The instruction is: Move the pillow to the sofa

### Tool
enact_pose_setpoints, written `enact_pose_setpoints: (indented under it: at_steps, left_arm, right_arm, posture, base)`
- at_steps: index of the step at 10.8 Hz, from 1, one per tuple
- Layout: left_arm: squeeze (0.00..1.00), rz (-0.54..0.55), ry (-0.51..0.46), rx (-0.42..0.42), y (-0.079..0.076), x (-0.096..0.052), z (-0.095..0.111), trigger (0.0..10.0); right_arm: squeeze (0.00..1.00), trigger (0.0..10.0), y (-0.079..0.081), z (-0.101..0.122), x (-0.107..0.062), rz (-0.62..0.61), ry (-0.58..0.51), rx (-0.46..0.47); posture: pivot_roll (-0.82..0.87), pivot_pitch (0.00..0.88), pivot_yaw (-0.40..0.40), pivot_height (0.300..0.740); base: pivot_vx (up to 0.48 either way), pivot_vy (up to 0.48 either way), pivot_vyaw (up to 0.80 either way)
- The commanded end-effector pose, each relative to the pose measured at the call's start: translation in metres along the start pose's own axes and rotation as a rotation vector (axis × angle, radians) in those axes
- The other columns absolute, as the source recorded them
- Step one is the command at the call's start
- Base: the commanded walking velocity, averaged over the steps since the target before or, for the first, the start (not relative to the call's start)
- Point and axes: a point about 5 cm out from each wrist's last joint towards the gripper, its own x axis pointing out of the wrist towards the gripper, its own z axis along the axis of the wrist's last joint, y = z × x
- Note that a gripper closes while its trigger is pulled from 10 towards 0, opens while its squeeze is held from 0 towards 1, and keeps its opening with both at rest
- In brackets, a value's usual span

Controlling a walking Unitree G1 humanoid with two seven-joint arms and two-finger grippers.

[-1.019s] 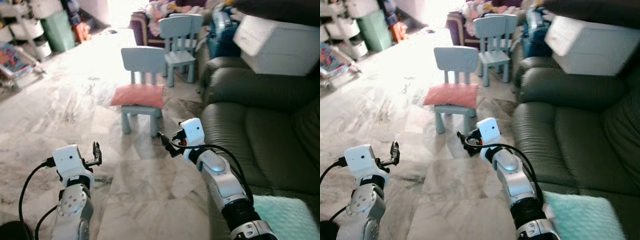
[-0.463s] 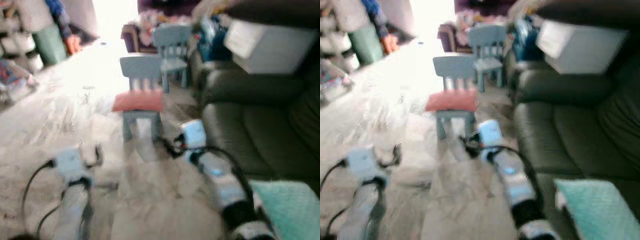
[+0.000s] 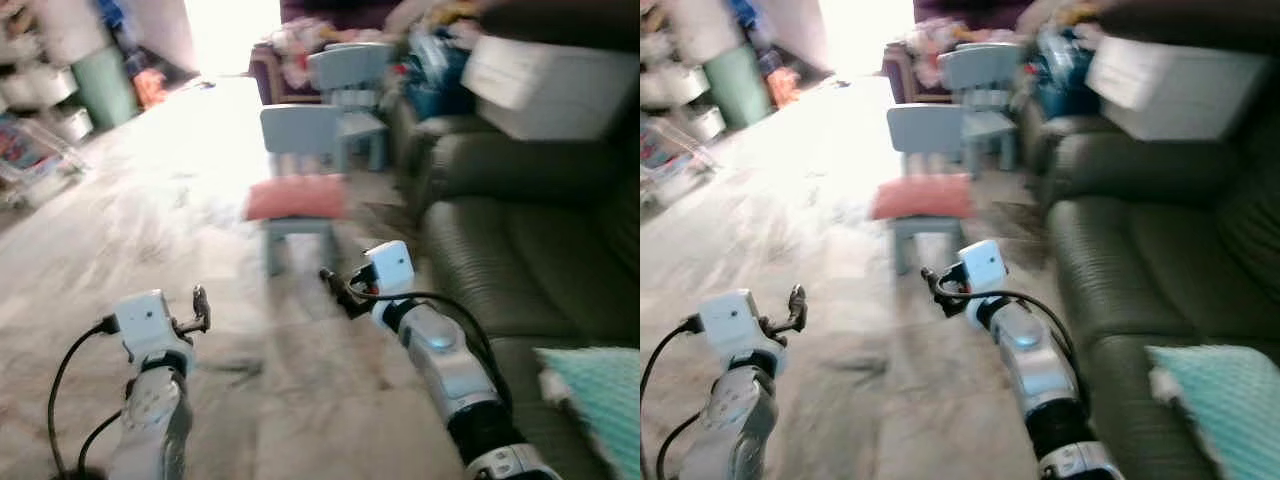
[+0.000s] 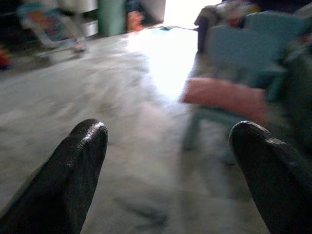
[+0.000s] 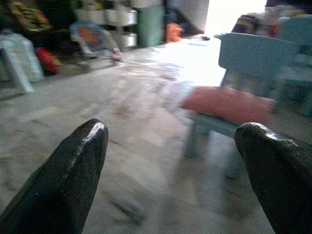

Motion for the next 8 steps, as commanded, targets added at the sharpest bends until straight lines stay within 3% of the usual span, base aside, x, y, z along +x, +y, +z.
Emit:
enact_pose_setpoints:
  at_steps: [1,5,6,8]
  left_arm:
    - [0.00,0.021,-0.014,-0.012,0.001,0.002,0.005,10.0]
    - [0.00,0.066,-0.032,-0.050,0.016,0.005,0.008,10.0]
    - [0.00,0.071,-0.051,0.015,0.019,0.006,0.012,10.0]
    - [0.00,0.076,-0.053,-0.023,0.020,0.006,0.011,10.0]
  right_arm:
    - [0.00,10.0,-0.002,0.009,0.002,0.000,-0.030,-0.016]
    - [0.00,10.0,0.001,0.011,0.004,0.004,-0.043,-0.006]
    - [0.00,10.0,0.002,0.011,0.005,0.008,-0.045,-0.004]
    - [0.00,10.0,0.003,0.011,0.005,0.011,-0.046,-0.003]
  posture:
    - [-0.18,0.000,0.046,0.740]
    - [-0.18,0.000,0.049,0.740]
    - [-0.18,0.000,0.047,0.740]
    - [-0.18,0.000,0.046,0.740]
  base:
    - [0.000,0.000,0.00]
    - [0.000,0.000,0.00]
    - [0.000,0.000,0.00]
    - [0.000,0.000,0.00]
